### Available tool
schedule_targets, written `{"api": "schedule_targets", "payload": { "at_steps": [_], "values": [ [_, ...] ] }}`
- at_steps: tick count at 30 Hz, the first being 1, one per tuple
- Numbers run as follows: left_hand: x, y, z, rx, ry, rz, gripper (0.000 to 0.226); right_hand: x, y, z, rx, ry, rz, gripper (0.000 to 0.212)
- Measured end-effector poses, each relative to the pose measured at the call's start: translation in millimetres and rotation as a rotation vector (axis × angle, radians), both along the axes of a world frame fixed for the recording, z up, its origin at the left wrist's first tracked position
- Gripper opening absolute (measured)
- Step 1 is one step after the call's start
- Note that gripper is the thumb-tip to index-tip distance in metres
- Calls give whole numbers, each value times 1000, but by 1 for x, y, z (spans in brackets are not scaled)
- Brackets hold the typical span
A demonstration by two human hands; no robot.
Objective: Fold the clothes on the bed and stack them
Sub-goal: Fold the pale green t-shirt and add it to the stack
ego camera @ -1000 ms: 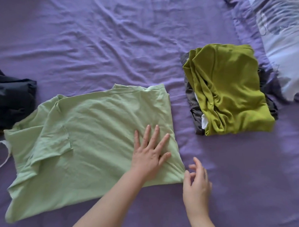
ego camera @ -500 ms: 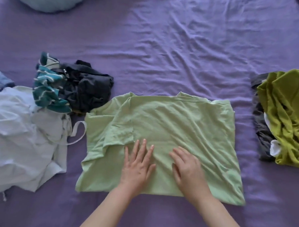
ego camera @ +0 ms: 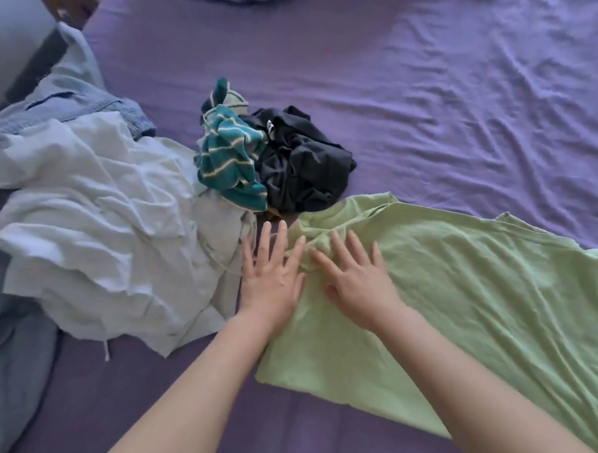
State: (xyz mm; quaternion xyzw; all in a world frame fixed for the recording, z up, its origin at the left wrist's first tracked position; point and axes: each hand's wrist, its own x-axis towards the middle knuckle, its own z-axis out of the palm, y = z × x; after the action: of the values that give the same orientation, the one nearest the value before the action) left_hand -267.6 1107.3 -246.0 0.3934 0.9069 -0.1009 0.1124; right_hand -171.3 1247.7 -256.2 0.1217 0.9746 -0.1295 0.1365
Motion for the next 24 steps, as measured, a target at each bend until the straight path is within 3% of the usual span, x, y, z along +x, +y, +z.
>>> {"api": "schedule_targets", "payload": {
  "at_steps": [5, 8, 10, 12, 14, 16, 18, 20, 24],
  "values": [
    [16, -18, -5, 109, -177, 104, 67, -59, 18, 13, 153, 109, -41, 56],
    [21, -21, -5, 199, -238, 135, 67, -70, 30, 26, 167, 289, -123, 29],
    [21, -19, -4, 272, -287, 185, 68, -77, 32, 30, 9, 318, -281, 25],
    [22, -18, 0, 347, -334, 242, 70, -86, 29, 35, -333, 370, -482, 39],
    [28, -22, 5, 406, -362, 286, 69, -87, 21, 42, -565, 449, -512, 56],
    [37, -30, 9, 459, -371, 312, 68, -78, 10, 44, -481, 485, -479, 60],
    [43, -36, 11, 481, -386, 352, 68, -66, -4, 39, -377, 532, -494, 51],
    [47, -40, 12, 483, -431, 440, 69, -61, -17, 33, -437, 418, -515, 43],
    [48, -42, 10, 422, -522, 610, 71, -81, -31, 18, -394, 102, -634, 53]
  ]
}}
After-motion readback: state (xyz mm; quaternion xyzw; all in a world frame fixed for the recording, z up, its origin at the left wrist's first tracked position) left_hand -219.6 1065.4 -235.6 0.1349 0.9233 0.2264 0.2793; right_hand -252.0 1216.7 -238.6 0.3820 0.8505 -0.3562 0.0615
